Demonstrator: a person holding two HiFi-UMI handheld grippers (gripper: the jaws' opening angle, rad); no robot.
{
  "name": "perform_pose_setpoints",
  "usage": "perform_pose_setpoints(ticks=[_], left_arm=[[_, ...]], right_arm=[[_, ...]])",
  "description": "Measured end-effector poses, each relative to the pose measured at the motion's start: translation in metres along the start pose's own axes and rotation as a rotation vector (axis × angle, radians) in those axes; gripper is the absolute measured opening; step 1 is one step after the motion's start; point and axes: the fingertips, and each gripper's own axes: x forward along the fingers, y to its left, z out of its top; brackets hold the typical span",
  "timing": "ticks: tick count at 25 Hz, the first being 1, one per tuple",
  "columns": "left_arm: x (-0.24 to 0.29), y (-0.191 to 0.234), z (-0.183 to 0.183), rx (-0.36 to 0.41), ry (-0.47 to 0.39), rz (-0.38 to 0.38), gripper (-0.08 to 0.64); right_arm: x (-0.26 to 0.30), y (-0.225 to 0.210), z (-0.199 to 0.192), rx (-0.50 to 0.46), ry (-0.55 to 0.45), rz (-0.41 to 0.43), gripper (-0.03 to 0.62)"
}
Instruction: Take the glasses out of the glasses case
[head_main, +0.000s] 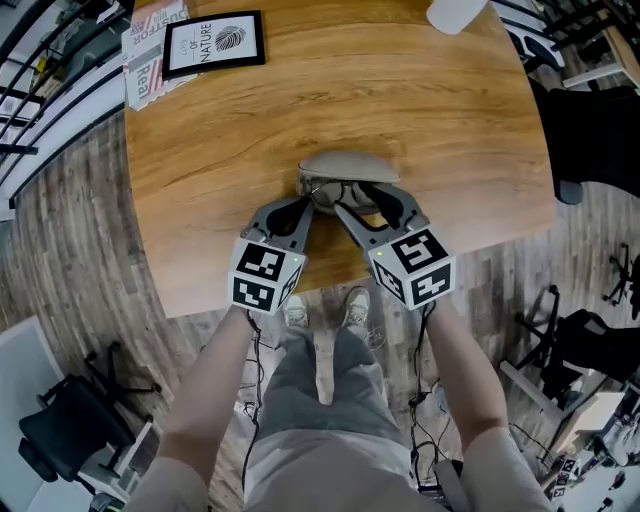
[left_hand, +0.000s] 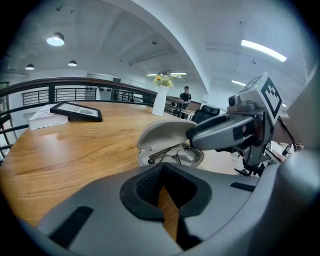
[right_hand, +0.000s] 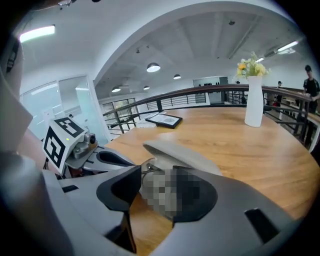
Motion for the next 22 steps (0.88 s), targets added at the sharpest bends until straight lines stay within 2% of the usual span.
perform_pose_setpoints(ticks=[3,5,11,17,22], left_arm=[[-0.001,0.0,0.0,-0.006,0.002,-0.005,0.014],[-0.001,0.001,0.001,-0.016,-0.001,-0.006,0.014],[-0.002,0.005,0.001,-0.042,-0.028,0.011,0.014],[-0.002,0.003,0.002,-0.05,-0.036,0.018,0.014],[-0.002,0.003,0.003,-0.045,-0.033,0.012,0.014]], right_arm=[[0.003,-0.005,0.014,-0.031,0.03,0.022,0.22],[0.007,-0.007,0.018,-0.101,0.084,0.041,0.221],[0.022,-0.004,0.006,-0.326,0.327,0.19,0.221],[0.021,-0.001,-0.015,-0.525,0.563,0.324,0.172],[0.033,-0.008,-0.028,-0.666,0.664,0.328,0.172]])
